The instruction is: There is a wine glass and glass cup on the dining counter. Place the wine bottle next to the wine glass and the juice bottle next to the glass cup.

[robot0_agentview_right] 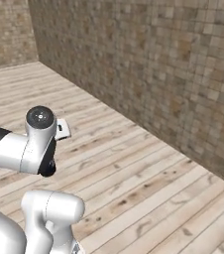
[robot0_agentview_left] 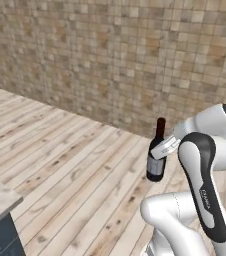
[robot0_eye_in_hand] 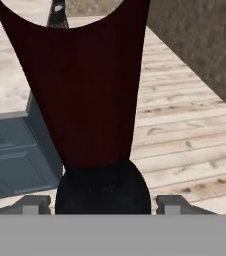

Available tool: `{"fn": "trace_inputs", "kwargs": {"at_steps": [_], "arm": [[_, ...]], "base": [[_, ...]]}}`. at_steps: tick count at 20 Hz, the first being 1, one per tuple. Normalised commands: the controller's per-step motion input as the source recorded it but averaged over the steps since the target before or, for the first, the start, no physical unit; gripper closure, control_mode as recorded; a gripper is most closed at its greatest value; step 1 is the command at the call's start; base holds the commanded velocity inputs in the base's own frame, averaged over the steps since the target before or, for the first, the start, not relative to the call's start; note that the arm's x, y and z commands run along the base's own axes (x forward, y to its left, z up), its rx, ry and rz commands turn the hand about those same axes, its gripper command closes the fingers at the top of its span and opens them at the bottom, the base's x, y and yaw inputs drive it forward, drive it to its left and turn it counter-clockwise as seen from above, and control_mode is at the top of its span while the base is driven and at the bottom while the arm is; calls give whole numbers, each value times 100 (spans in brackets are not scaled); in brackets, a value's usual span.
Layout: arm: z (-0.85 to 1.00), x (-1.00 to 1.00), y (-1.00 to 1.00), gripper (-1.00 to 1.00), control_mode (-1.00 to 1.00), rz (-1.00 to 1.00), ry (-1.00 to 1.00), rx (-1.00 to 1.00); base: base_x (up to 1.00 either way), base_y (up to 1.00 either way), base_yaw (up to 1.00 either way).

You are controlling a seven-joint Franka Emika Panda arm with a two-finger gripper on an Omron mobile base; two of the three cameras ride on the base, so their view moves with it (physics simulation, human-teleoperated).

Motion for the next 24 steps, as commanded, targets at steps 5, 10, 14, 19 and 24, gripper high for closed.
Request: {"fn": "trace_inputs", "kwargs": {"at_steps": [5, 10, 14, 19, 24], "arm": [[0, 0, 0, 100, 100, 0, 0, 0], [0, 0, 0, 100, 100, 0, 0, 0], [0, 0, 0, 100, 100, 0, 0, 0], [0, 0, 0, 100, 100, 0, 0, 0], [0, 0, 0, 100, 100, 0, 0, 0]], "base": [[76, 2, 41], [76, 1, 41], [77, 0, 40], [82, 0, 26], [82, -10, 9]]}}
